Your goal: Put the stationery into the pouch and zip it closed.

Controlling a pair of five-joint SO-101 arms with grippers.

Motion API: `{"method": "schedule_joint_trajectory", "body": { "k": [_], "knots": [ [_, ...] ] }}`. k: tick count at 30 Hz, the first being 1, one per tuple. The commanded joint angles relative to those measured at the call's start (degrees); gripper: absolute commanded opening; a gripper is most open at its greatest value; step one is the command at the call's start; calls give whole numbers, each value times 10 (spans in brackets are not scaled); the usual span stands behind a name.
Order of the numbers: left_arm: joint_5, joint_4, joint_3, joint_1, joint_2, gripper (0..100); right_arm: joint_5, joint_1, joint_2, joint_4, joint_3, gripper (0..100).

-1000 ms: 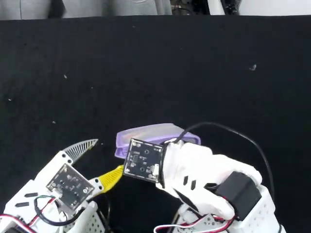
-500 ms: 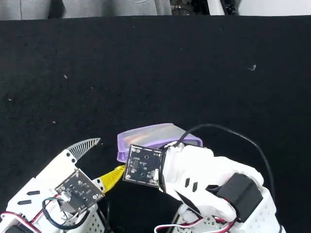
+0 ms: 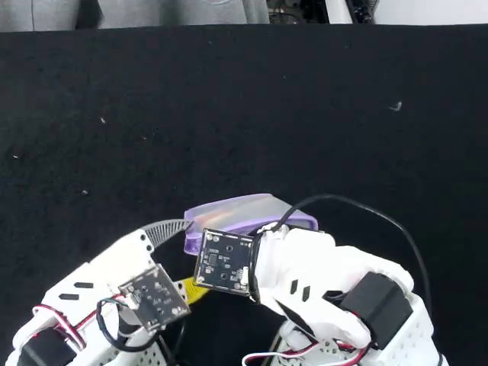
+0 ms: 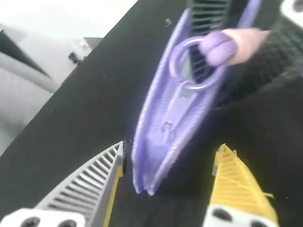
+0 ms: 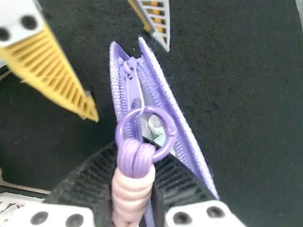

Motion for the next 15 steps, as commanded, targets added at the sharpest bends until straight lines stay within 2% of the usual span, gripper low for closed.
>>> {"method": "schedule_joint_trajectory", "body": {
  "k": [1, 9, 11, 15],
  "knots": [
    [-3, -14, -2, 16, 0, 287, 4, -4, 0, 1, -3, 11],
    [-3, -58, 46, 15, 0, 20, 0, -4, 0, -2, -4, 11],
    [-3, -58, 55, 15, 0, 50, 0, -3, 0, -2, -5, 11],
    [-3, -55, 58, 15, 0, 28, -1, 3, 0, -3, -6, 11]
  ]
}}
